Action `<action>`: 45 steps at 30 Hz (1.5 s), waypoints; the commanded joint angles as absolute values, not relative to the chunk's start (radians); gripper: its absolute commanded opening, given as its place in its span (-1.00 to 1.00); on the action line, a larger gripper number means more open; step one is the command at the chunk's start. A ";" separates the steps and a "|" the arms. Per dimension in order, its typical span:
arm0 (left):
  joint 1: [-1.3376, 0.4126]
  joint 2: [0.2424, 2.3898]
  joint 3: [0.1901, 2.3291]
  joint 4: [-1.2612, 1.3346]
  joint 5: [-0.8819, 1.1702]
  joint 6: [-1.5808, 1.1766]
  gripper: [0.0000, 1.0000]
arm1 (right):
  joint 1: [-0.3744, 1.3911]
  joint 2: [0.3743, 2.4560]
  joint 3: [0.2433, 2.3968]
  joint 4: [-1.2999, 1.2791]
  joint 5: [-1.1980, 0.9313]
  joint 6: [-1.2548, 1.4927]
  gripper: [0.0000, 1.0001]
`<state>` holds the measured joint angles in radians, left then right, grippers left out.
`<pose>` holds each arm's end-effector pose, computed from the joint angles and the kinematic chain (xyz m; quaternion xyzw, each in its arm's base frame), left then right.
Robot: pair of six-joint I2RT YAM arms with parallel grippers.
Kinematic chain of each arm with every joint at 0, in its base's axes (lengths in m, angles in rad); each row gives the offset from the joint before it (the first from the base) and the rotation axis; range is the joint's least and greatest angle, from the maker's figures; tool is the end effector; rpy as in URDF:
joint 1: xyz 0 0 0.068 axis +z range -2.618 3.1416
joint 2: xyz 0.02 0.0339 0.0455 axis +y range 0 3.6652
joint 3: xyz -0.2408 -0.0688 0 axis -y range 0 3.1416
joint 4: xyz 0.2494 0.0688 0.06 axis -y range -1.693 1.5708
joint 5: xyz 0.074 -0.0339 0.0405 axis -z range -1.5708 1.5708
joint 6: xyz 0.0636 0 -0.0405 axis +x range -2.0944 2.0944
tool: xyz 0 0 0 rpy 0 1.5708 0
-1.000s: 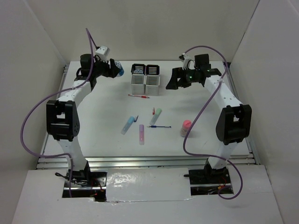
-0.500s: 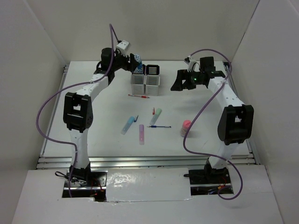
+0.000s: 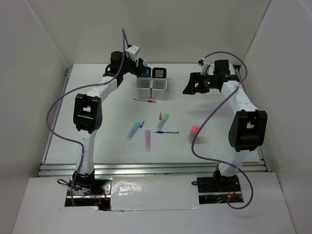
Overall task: Sort the stationery into containers
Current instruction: Place the stationery in the storage box.
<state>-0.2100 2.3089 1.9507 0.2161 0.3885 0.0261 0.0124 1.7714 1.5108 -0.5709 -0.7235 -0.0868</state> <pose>0.5507 -0.1420 0.2416 0.2129 0.7213 -0.2042 0.6267 0.4058 0.0471 0.2533 -0.1709 0.8647 0.3172 0.3499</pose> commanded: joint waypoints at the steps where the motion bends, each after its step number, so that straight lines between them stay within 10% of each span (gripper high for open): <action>1: -0.213 2.316 2.014 0.270 0.393 0.060 -0.39 | 0.008 1.750 1.503 -0.558 -0.750 -0.109 0.86; 28: -0.250 2.344 2.000 0.264 0.397 0.020 -0.38 | -0.031 1.767 1.476 -0.558 -0.769 -0.120 0.85; 45: -0.250 2.292 1.996 0.244 0.333 -0.028 0.85 | -0.029 1.735 1.465 -0.572 -0.765 -0.118 0.87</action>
<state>-0.2447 2.3554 1.9583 0.1947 0.3408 -0.0086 -0.0288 1.7729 1.4605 -0.5724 -0.7490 -0.1028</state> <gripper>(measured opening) 0.919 0.932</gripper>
